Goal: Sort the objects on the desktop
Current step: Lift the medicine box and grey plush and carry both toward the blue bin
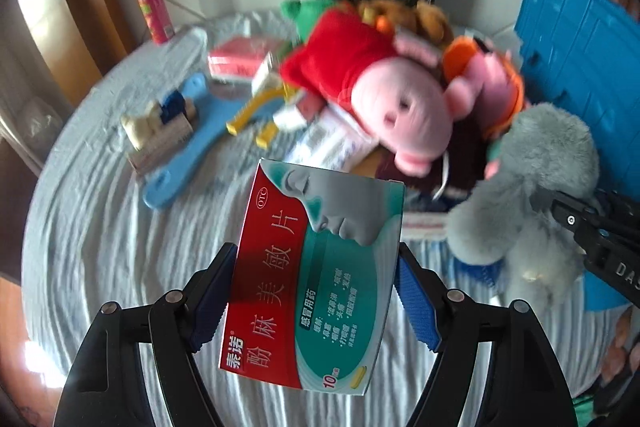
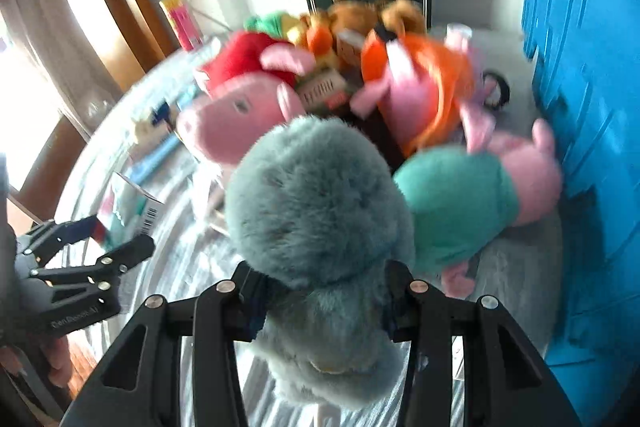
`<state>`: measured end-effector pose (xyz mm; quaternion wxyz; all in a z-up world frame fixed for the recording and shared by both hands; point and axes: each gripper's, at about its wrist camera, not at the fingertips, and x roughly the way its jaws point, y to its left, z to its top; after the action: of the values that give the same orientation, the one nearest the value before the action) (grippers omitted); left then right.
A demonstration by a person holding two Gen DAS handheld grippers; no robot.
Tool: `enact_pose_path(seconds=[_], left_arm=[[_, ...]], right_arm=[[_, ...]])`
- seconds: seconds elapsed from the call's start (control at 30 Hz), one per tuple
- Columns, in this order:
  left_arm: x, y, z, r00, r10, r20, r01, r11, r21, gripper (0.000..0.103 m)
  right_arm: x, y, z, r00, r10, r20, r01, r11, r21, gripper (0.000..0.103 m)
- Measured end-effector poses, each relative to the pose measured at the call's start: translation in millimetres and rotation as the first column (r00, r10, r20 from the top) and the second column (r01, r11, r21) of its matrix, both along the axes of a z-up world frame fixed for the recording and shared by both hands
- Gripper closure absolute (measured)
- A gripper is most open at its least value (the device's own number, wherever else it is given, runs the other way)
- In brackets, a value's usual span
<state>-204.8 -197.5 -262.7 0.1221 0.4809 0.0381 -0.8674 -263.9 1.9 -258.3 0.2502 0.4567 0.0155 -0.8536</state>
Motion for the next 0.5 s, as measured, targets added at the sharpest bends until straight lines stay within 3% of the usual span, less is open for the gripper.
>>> enact_pose_path(seconds=[0.27,0.4,0.5], left_arm=[[12.5,5.3,50.5,0.996,0.040,-0.081,-0.042,0.999,-0.028,0.027],[19.1,-1.6,48.6,0.997,0.045,-0.065,-0.047,0.999,-0.022,0.027],[17.1,-10.2,35.4,0.999,0.040,-0.032,-0.040,0.999,-0.010,0.027]], right_arm=[[9.1,-14.1,62.8,0.991,0.032,-0.129,-0.036,0.999,-0.029,0.063],[9.4,-18.6,56.0,0.996,0.059,-0.062,-0.060,0.998,-0.009,0.064],[8.5,-22.1,26.9,0.999,0.038,-0.007,-0.037,0.999,0.037,0.058]])
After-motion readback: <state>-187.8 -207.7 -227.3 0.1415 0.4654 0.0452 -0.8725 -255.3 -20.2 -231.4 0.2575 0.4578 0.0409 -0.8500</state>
